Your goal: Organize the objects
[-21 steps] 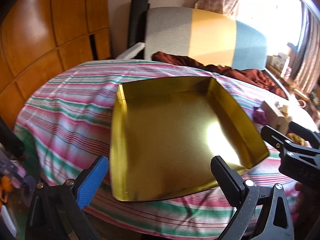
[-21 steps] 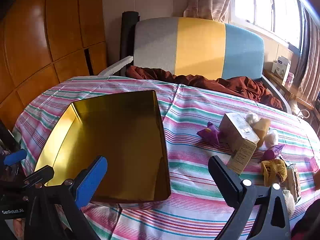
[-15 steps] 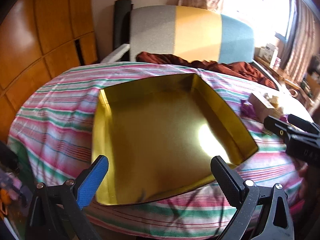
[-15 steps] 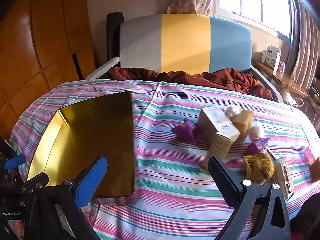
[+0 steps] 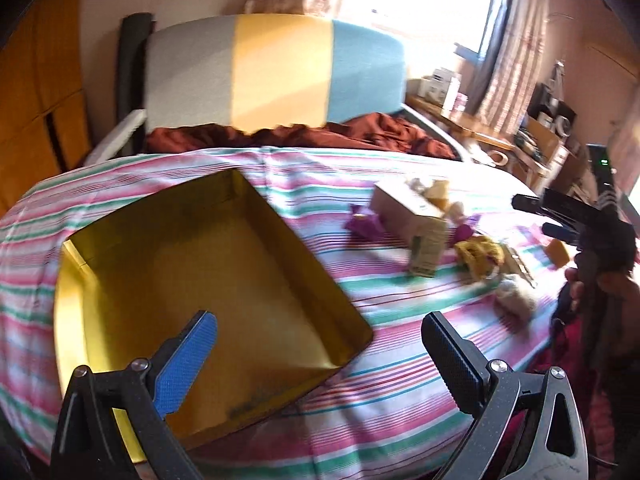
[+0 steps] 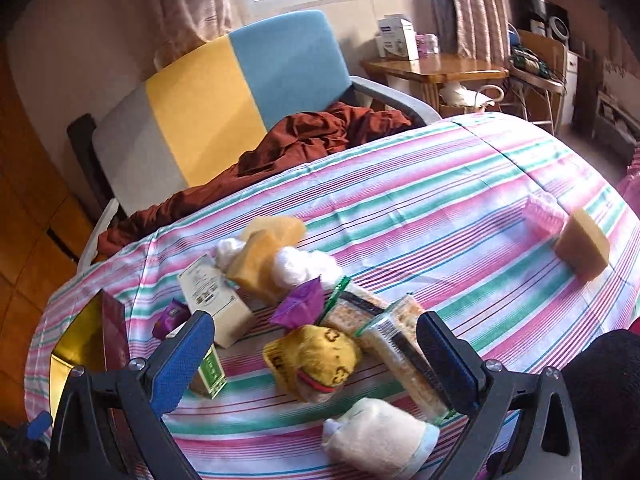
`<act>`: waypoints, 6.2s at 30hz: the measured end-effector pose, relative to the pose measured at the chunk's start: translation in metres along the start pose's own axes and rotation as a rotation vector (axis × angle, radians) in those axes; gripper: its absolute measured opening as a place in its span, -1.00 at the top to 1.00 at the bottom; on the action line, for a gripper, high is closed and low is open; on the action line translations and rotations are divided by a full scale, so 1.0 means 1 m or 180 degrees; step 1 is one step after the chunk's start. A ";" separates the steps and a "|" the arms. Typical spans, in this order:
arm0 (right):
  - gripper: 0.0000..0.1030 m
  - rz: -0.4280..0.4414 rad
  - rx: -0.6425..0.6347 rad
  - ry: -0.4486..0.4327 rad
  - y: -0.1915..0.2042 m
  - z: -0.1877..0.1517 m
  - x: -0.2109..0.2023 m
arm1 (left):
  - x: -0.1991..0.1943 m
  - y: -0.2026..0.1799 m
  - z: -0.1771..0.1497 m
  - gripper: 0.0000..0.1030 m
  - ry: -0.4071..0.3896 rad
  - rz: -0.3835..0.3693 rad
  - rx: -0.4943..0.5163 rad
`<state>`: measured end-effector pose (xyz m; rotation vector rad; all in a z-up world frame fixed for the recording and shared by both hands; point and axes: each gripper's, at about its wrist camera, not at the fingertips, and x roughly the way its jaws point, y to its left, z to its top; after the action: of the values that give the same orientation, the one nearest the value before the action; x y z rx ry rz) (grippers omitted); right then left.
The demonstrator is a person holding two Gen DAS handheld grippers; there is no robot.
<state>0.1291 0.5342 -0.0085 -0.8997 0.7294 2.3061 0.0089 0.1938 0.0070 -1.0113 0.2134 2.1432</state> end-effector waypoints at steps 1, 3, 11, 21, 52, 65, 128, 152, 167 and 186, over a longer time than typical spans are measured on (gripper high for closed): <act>-1.00 0.0005 0.0085 -0.0045 -0.009 0.000 0.001 | 0.005 -0.007 0.004 -0.99 0.0033 -0.0065 0.0047; -1.00 0.0059 0.0276 -0.0087 -0.024 -0.002 0.003 | 0.013 -0.022 0.012 -0.99 0.0011 -0.0165 0.0151; -1.00 0.0477 0.0924 -0.0086 -0.058 -0.002 0.002 | 0.060 -0.084 0.036 -0.99 0.0052 -0.0349 0.0582; -1.00 0.0628 0.0812 -0.0096 -0.051 0.000 0.002 | 0.143 -0.120 0.052 -0.99 0.0397 -0.0132 0.0760; -0.99 0.0575 0.0744 0.0350 -0.046 -0.005 0.021 | 0.090 -0.118 -0.044 0.42 0.0903 -0.0865 0.0787; -0.58 0.0158 -0.1042 0.1521 0.004 -0.039 0.020 | 0.079 -0.095 -0.043 0.42 0.0778 -0.0845 0.0648; -0.13 0.0616 -0.1621 0.1325 0.074 -0.062 -0.029 | -0.067 0.178 -0.081 -0.18 -0.0186 0.1093 -0.1260; -0.18 0.1645 -0.2338 0.1771 0.358 -0.210 0.035 | -0.088 0.202 -0.108 -0.60 -0.0305 0.1342 -0.1534; -0.64 0.1670 -0.2407 0.1123 0.331 -0.190 -0.002 | -0.099 0.189 -0.097 -0.82 -0.0429 0.1681 -0.1369; -0.67 0.1060 -0.1929 0.0628 0.235 -0.118 -0.006 | -0.097 0.149 -0.077 -0.89 -0.0466 0.1589 -0.0985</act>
<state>0.0284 0.2907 -0.0120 -1.3698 0.2552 2.8300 -0.0073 0.0007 0.0018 -1.0450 0.0661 2.7586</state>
